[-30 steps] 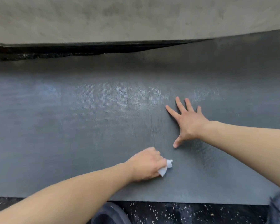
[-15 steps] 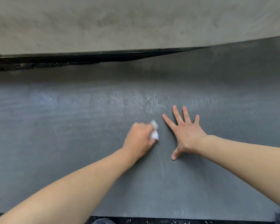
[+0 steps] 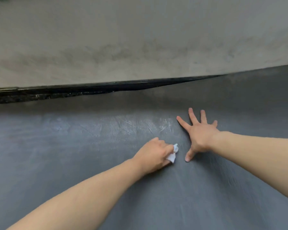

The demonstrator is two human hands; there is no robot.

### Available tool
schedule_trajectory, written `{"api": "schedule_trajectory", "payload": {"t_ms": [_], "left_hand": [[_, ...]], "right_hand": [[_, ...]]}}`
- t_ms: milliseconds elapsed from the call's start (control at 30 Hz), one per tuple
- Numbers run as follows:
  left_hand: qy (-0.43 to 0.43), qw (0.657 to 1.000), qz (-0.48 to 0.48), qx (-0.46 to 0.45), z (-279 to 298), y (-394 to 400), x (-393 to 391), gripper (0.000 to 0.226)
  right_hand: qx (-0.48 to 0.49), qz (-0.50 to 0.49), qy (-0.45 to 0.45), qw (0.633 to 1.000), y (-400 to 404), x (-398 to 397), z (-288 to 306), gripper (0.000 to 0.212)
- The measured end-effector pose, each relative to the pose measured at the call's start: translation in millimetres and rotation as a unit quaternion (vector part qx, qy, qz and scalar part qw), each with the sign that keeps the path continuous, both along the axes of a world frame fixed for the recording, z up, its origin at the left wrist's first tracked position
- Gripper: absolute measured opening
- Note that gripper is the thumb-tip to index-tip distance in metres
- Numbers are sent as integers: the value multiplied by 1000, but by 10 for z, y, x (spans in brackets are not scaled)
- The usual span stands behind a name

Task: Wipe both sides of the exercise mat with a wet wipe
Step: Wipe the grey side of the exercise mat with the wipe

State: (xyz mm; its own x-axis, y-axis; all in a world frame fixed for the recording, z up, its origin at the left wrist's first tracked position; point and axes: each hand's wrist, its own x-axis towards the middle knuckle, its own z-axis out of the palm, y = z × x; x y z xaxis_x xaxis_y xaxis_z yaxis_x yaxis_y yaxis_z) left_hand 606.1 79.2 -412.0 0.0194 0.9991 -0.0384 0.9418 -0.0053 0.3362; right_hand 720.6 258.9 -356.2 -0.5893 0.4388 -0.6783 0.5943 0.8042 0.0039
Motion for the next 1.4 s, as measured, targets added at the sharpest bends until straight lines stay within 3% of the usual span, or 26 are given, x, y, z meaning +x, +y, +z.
{"api": "schedule_trajectory", "payload": {"t_ms": [100,167,200,267,333,367,433,533,600,700,733,800,867,900,967,1067,1100,1233,1267,1333,1400], "left_hand": [[4,972,234,14,-3,235,-567,17],[-38,948,313,34,-8,294,-589,14],[-60,954,291,38,-3,318,-462,13],[-72,987,145,14,22,294,-111,14],[-36,999,-13,-17,25,286,-26,17],[-9,999,-34,-9,10,340,-141,18],[26,998,46,23,-51,497,-506,17],[16,959,277,64,-72,642,-912,16],[-18,957,281,68,-83,682,-786,17],[-16,997,78,17,-95,655,-651,19],[3,998,64,12,-77,698,-788,20],[29,984,172,40,-38,835,-1148,21],[21,939,334,77,-35,922,-1459,21],[10,925,370,84,-75,951,-1470,22],[-3,938,338,76,-89,1058,-1260,23],[16,992,125,30,-74,1110,-1024,23],[29,992,115,31,-46,1143,-1122,24],[45,933,353,52,-61,1289,-1627,23],[42,928,364,58,-109,1294,-1593,21],[4,950,303,81,-120,1308,-1414,20],[-27,980,182,75,-126,1273,-1336,19]], "right_hand": [[1,0,12,1000,-15,9,-64,170],[-3,1,20,1000,0,14,-62,170],[-2,0,20,1000,1,11,-62,171],[1,1,21,1000,-4,-1,-70,170],[-3,3,21,1000,-5,-4,-64,169],[-5,4,18,1000,5,-7,-59,169],[-8,3,10,1000,20,-18,-58,169],[-12,1,-1,1000,28,-28,-70,169],[-12,0,1,1000,41,-29,-79,168],[-12,3,4,1000,46,-29,-66,168],[-10,6,6,1000,41,-31,-55,167],[1,16,15,1000,63,-62,3,162],[14,22,46,999,199,-149,105,148],[21,16,65,998,310,-210,154,144],[31,-1,73,997,548,-338,196,152],[16,-17,13,1000,703,-466,118,166],[8,-19,-3,1000,702,-471,65,167],[-11,-21,-2,1000,711,-440,-36,171],[-11,-20,0,1000,713,-433,-43,171],[-10,-21,-1,1000,719,-442,-57,172],[-12,-24,-5,1000,713,-466,-59,172]]}}
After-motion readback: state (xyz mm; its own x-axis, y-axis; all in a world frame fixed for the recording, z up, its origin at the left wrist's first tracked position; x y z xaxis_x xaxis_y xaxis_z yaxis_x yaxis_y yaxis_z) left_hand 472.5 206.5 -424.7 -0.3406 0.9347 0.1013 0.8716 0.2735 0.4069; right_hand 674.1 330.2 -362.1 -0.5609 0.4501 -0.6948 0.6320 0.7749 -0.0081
